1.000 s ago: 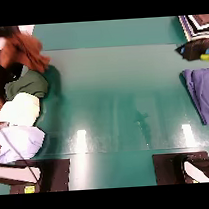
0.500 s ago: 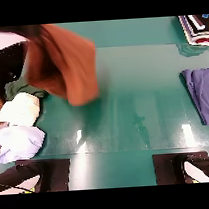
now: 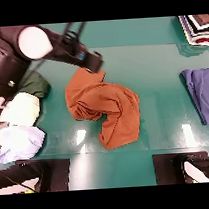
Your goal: Fold the shirts.
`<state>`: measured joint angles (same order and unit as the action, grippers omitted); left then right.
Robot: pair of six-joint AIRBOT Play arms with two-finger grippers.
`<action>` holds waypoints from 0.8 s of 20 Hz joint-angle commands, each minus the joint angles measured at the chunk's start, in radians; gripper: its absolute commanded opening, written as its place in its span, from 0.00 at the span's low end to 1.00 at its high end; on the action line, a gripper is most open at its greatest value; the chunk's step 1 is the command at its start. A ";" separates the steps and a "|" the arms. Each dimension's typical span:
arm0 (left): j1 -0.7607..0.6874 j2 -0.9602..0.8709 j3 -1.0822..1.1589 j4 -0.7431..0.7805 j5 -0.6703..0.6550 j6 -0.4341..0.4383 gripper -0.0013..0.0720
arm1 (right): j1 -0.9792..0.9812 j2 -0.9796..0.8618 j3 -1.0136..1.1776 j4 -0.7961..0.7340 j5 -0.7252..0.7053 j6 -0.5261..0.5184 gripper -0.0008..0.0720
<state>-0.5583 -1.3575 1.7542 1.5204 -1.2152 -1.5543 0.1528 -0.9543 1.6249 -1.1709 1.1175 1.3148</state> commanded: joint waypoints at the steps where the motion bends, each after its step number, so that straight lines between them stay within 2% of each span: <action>1: 0.225 -0.001 -0.063 0.023 -0.053 -0.049 0.64 | 0.000 -0.005 0.001 -0.008 0.028 0.000 0.04; 4: 0.424 -0.003 -0.253 -0.098 0.011 -0.064 0.64 | 0.000 -0.032 0.001 -0.006 0.041 0.001 0.04; 7: 0.528 -0.042 -0.447 -0.230 0.089 -0.061 0.64 | 0.000 -0.069 0.001 0.001 0.052 0.001 0.04; 10: 0.553 -0.128 -0.524 -0.292 0.148 -0.034 0.64 | 0.000 -0.108 0.001 0.002 0.095 0.001 0.04; 16: 0.542 -0.265 -0.524 -0.455 0.219 0.026 0.64 | 0.000 -0.158 0.001 0.002 0.143 0.001 0.04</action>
<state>-0.0170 -1.5684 1.2438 1.1515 -1.0420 -1.5593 0.1528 -1.0904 1.6249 -1.1702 1.2369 1.3151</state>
